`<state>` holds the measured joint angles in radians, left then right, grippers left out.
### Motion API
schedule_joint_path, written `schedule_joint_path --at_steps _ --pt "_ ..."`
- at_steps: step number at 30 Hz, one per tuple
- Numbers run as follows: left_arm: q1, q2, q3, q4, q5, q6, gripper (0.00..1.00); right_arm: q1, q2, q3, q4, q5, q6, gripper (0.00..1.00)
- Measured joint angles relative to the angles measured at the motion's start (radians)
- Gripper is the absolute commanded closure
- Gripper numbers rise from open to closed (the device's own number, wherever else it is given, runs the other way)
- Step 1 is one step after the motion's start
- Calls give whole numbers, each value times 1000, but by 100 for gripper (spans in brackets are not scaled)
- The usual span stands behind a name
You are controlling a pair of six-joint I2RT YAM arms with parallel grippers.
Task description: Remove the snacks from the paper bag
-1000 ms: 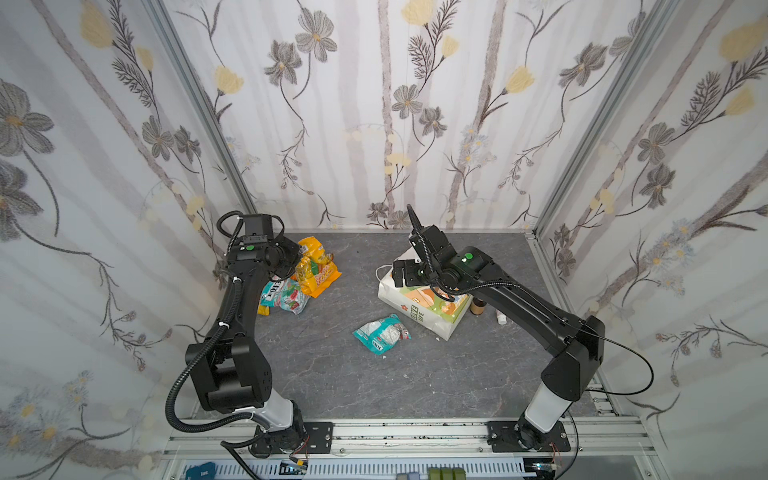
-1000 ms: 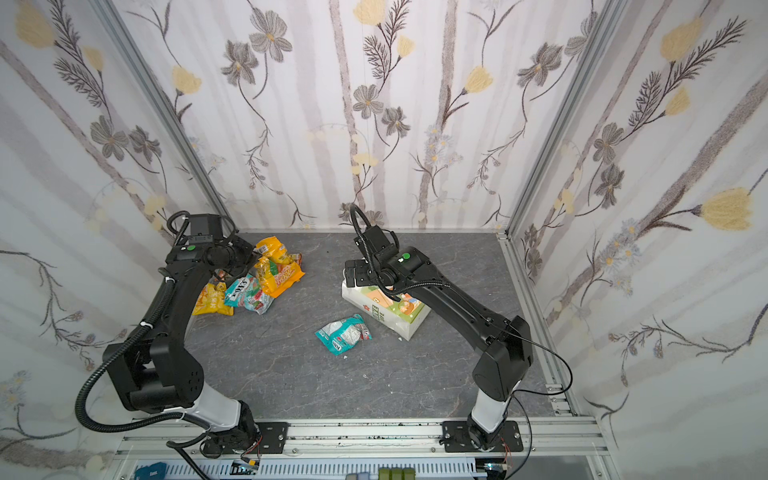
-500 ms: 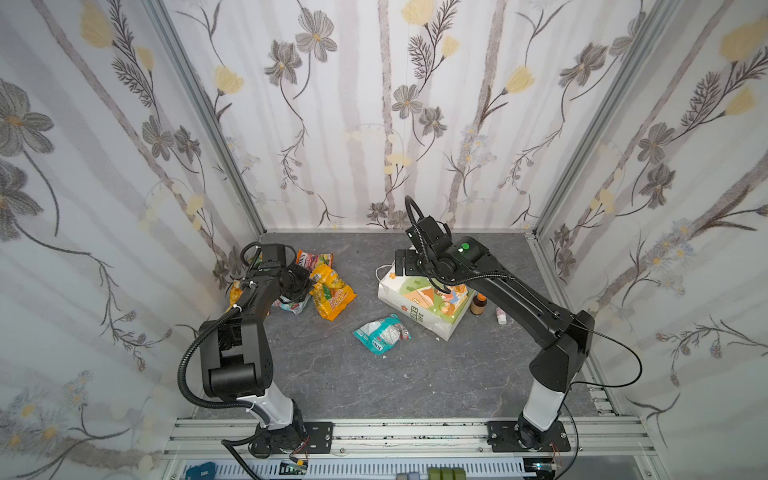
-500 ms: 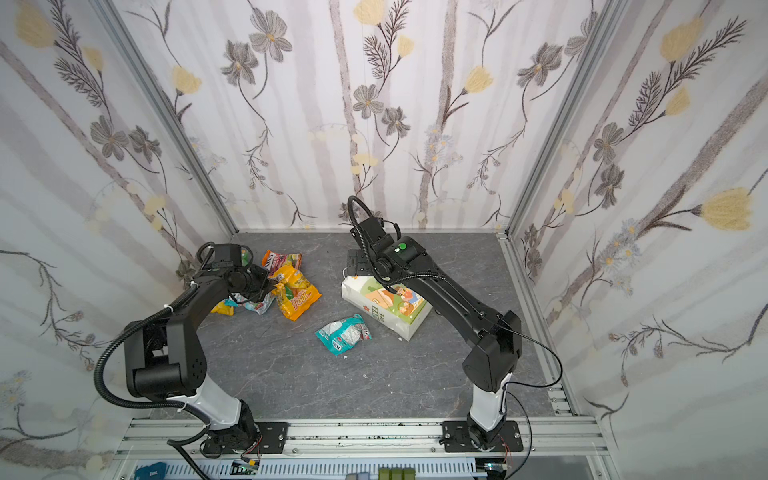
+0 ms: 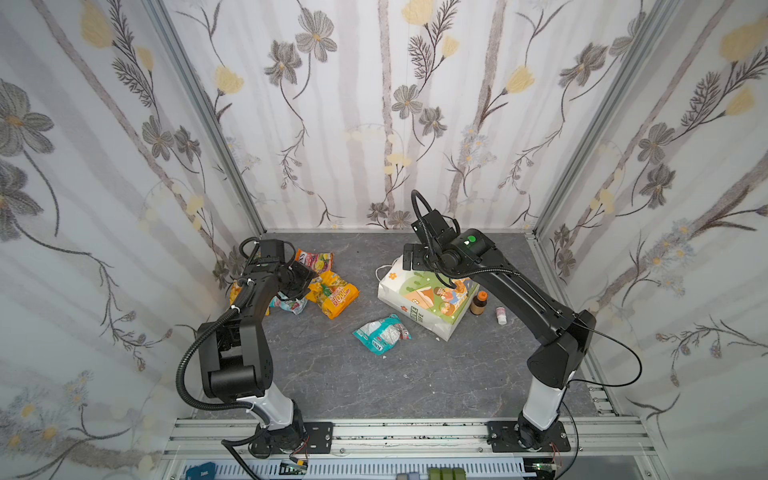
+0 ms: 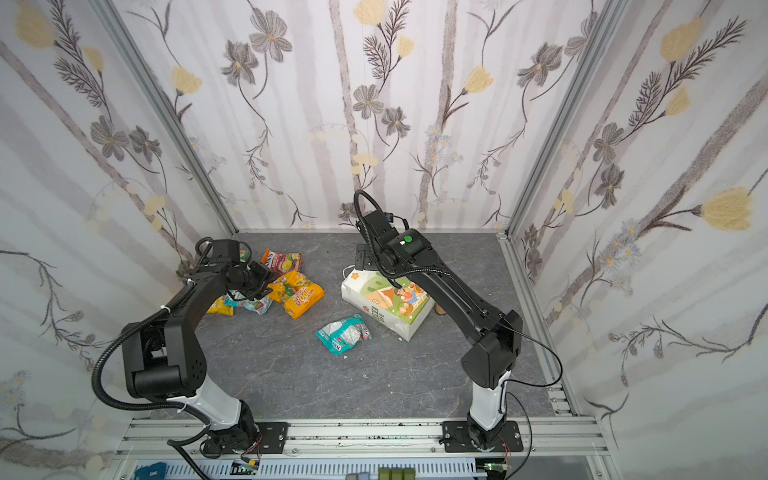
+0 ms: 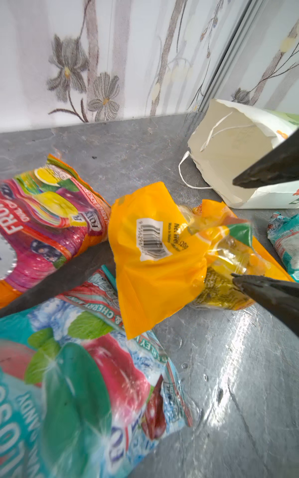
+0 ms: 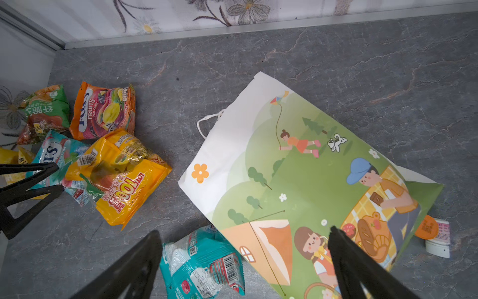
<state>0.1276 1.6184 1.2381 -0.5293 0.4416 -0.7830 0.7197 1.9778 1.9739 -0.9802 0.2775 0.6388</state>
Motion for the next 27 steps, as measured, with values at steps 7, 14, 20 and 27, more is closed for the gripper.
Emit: schedule_joint_path --at_steps 7,14,20,27 --pt "-49 -71 193 -44 -7 87 39 -12 -69 1 -6 -22 0 0" --pt "-260 119 380 107 168 147 38 -14 -181 -71 -6 -100 0 1" --pt "-402 320 505 168 239 233 31 -15 -321 -224 18 -140 30 1" --pt "-456 474 534 172 185 294 25 -15 -510 -438 89 -148 102 0"
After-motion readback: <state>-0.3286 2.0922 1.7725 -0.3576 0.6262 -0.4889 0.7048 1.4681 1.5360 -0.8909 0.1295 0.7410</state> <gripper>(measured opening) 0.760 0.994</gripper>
